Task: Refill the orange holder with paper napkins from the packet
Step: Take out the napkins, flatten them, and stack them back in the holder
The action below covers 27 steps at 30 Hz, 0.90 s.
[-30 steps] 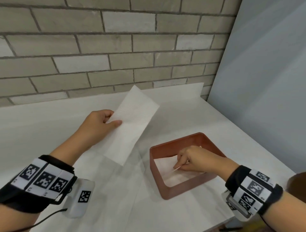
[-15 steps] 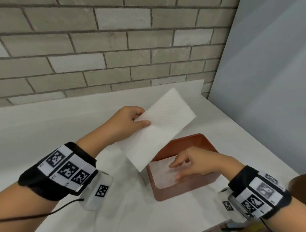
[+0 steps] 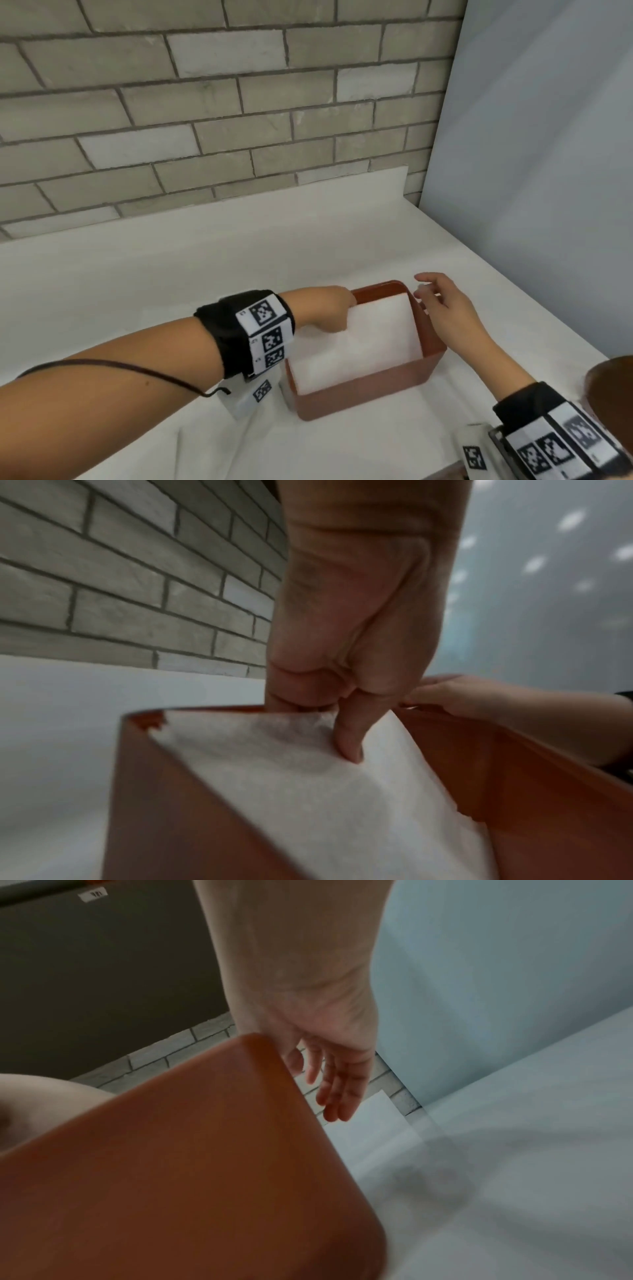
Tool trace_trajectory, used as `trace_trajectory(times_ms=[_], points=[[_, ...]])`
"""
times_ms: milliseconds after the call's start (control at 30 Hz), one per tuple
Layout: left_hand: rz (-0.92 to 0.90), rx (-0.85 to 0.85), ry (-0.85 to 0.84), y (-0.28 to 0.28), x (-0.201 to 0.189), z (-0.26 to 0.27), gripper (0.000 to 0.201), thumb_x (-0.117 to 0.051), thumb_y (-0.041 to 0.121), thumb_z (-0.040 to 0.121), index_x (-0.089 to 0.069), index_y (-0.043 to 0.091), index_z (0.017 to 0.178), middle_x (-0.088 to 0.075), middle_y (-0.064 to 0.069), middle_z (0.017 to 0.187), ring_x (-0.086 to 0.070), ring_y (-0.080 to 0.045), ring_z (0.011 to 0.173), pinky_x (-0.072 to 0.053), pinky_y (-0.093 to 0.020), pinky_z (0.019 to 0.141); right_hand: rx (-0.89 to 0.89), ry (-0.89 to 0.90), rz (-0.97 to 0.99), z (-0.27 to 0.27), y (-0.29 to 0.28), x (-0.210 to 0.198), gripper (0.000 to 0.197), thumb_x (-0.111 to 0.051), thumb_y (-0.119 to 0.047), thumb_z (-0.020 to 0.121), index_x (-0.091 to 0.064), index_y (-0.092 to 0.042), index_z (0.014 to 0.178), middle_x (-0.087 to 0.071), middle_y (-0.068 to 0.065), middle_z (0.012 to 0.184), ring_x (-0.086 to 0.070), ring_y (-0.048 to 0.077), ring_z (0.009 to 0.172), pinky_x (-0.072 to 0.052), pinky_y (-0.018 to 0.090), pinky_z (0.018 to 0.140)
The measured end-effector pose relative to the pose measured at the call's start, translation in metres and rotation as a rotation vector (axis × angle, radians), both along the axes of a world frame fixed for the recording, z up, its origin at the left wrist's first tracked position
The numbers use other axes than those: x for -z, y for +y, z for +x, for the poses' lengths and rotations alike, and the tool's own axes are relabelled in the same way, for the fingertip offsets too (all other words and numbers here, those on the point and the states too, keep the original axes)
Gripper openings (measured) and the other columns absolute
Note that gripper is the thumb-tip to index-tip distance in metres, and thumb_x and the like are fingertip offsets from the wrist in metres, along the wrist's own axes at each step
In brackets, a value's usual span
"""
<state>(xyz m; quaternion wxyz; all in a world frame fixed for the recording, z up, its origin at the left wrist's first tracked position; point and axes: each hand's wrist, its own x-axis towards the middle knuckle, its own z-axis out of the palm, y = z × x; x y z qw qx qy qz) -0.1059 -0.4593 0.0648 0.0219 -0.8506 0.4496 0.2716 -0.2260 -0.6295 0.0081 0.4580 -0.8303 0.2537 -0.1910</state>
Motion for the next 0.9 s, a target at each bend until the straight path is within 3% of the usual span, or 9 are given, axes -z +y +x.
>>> trace_trajectory(times_ms=[100, 233, 300, 367, 400, 533, 633, 767, 900], points=[[0.118, 0.047, -0.029, -0.010, 0.015, -0.002, 0.036, -0.048, 0.007, 0.091, -0.052, 0.003, 0.126, -0.054, -0.012, 0.127, -0.056, -0.028, 0.108, -0.047, -0.035, 0.088, -0.073, 0.041, -0.011, 0.000, 0.003, -0.001, 0.022, -0.050, -0.030, 0.095, -0.055, -0.030, 0.116, -0.062, -0.007, 0.098, -0.060, 0.006, 0.085, -0.042, 0.015, 0.068], [0.199, 0.041, -0.092, -0.013, 0.030, -0.004, 0.036, -0.052, 0.012, 0.091, -0.054, -0.001, 0.125, -0.056, -0.014, 0.127, -0.054, -0.024, 0.096, -0.046, -0.032, 0.083, -0.119, 0.076, -0.041, 0.002, 0.000, -0.003, 0.022, -0.055, -0.027, 0.093, -0.059, -0.032, 0.114, -0.068, -0.009, 0.098, -0.065, 0.004, 0.084, -0.040, 0.010, 0.064], [0.231, 0.061, -0.142, -0.010, 0.033, -0.009, 0.037, -0.056, 0.019, 0.091, -0.056, -0.001, 0.122, -0.060, -0.013, 0.111, -0.057, -0.026, 0.094, -0.047, -0.032, 0.076, -0.119, 0.087, -0.050, 0.002, 0.001, -0.003, 0.023, -0.055, -0.026, 0.093, -0.060, -0.031, 0.115, -0.067, -0.008, 0.101, -0.066, 0.007, 0.086, -0.040, 0.013, 0.066], [0.245, 0.084, -0.228, -0.009, 0.037, -0.018, 0.031, -0.057, 0.018, 0.092, -0.060, -0.001, 0.116, -0.057, -0.011, 0.089, -0.053, -0.024, 0.076, -0.042, -0.029, 0.056, -0.118, 0.090, -0.060, 0.002, 0.001, -0.003, 0.024, -0.055, -0.025, 0.093, -0.060, -0.031, 0.116, -0.066, -0.008, 0.102, -0.065, 0.007, 0.085, -0.040, 0.013, 0.066], [0.268, 0.091, -0.275, -0.008, 0.040, -0.024, 0.028, -0.056, 0.015, 0.092, -0.061, 0.000, 0.115, -0.059, -0.010, 0.090, -0.052, -0.024, 0.074, -0.039, -0.029, 0.055, -0.121, 0.090, -0.059, 0.002, 0.001, -0.004, 0.024, -0.055, -0.025, 0.093, -0.060, -0.031, 0.116, -0.066, -0.008, 0.102, -0.066, 0.007, 0.085, -0.041, 0.014, 0.066], [0.315, 0.072, -0.296, -0.011, 0.042, -0.032, 0.040, -0.063, 0.025, 0.089, -0.057, -0.001, 0.119, -0.060, -0.014, 0.120, -0.059, -0.032, 0.107, -0.046, -0.037, 0.075, -0.132, 0.092, -0.053, 0.002, 0.002, -0.005, 0.025, -0.054, -0.024, 0.093, -0.059, -0.029, 0.117, -0.066, -0.006, 0.102, -0.066, 0.010, 0.085, -0.043, 0.015, 0.069], [0.281, 0.041, -0.241, -0.012, 0.038, -0.030, 0.055, -0.071, 0.038, 0.080, -0.057, 0.001, 0.118, -0.061, -0.012, 0.118, -0.061, -0.032, 0.104, -0.050, -0.037, 0.080, -0.134, 0.093, -0.073, 0.001, 0.003, -0.006, 0.024, -0.054, -0.022, 0.094, -0.059, -0.029, 0.116, -0.063, -0.013, 0.094, -0.062, 0.000, 0.077, -0.040, 0.013, 0.066], [0.196, -0.005, -0.201, -0.010, 0.041, -0.032, 0.069, -0.077, 0.035, 0.074, -0.046, 0.003, 0.126, -0.055, -0.013, 0.121, -0.057, -0.031, 0.106, -0.050, -0.039, 0.083, -0.132, 0.090, -0.077, 0.000, 0.005, -0.007, 0.025, -0.053, -0.022, 0.094, -0.058, -0.029, 0.118, -0.062, -0.012, 0.094, -0.060, -0.005, 0.076, -0.039, 0.010, 0.064], [0.107, -0.012, -0.177, -0.005, 0.042, -0.031, 0.068, -0.080, 0.034, 0.070, -0.046, 0.005, 0.121, -0.053, -0.012, 0.117, -0.057, -0.030, 0.101, -0.050, -0.038, 0.081, -0.124, 0.093, -0.081, 0.000, 0.004, -0.006, 0.026, -0.052, -0.023, 0.094, -0.058, -0.029, 0.119, -0.062, -0.011, 0.096, -0.058, -0.008, 0.076, -0.038, 0.009, 0.064]])
